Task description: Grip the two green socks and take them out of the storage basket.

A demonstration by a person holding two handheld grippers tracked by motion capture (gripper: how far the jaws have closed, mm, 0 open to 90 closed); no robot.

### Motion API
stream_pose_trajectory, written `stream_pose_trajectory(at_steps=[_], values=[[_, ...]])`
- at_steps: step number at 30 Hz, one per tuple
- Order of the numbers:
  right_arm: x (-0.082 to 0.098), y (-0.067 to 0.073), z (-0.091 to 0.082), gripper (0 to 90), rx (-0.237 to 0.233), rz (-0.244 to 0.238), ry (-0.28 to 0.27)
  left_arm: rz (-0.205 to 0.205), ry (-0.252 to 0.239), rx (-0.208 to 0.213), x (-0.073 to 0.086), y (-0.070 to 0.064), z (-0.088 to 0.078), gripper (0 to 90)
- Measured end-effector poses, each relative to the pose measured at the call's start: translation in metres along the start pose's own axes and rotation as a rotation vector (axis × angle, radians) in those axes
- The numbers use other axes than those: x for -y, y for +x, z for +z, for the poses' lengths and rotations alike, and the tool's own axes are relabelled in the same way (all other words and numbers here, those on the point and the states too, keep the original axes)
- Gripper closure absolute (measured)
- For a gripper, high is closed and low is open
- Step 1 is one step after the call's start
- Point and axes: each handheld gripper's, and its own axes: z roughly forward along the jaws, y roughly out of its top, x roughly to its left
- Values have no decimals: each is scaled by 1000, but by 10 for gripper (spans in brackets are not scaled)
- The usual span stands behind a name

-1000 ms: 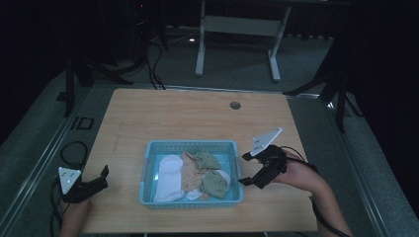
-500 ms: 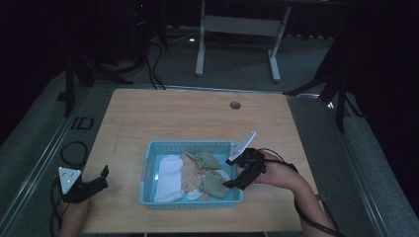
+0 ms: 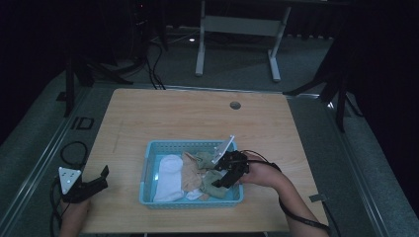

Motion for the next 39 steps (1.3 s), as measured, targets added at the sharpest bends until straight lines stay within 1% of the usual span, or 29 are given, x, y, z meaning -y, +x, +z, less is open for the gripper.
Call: stream_pose_trajectory(at_steps=[1,6,8,10,13,14,15,16,18,19,20,23,24,25,26,28,29,30,31,32,33,35,37,38,39], values=[[-2,-1,3,421,2,-1,2,1,0,0,0,0,0,3],[-6,-4,9,432,22,-5,12,2,-1,0,0,0,0,4],[-9,-6,14,435,33,-11,35,2,1,-1,0,0,0,3],[-9,-7,16,436,38,-18,46,2,0,0,0,0,0,4],[-11,-8,22,439,33,-17,82,4,0,2,0,0,0,3],[-11,-9,23,439,40,-16,92,4,0,2,0,0,0,3],[-11,-9,23,439,40,-16,92,4,0,3,0,0,0,3],[-11,-11,27,438,35,-9,111,5,-1,2,0,0,0,3],[-11,-11,28,438,40,-14,119,5,2,0,0,0,0,3],[-10,-13,31,438,29,-6,133,6,2,0,0,0,0,3],[-10,-13,32,438,25,-10,137,6,3,0,0,0,0,3],[-9,-14,34,462,15,-6,140,6,2,1,0,0,0,3],[-8,-14,34,533,1,-18,135,6,2,1,0,0,0,3],[-8,-13,33,593,0,-28,127,6,2,1,0,0,0,3],[-8,-13,33,593,0,-28,127,5,3,1,0,0,0,3],[-9,-12,30,722,-6,-40,119,4,3,1,0,0,0,3],[-11,-9,28,794,-10,-55,125,5,3,1,0,0,0,3],[-12,-7,26,848,-6,-65,130,5,3,0,0,0,0,3],[-13,-6,24,854,-8,-75,127,5,3,0,0,0,0,4],[-13,-6,24,854,-8,-75,127,5,3,0,0,-1,0,4],[-14,-5,23,859,-18,-83,127,5,3,0,0,-1,0,3],[-16,-1,19,865,-14,-93,133,5,3,0,0,0,0,3],[-19,3,14,868,-17,-111,127,4,3,0,0,0,0,3],[-19,3,14,868,-17,-111,127,4,3,0,0,0,0,3],[-23,8,6,869,-12,-129,118,6,4,-1,0,-1,0,3]])
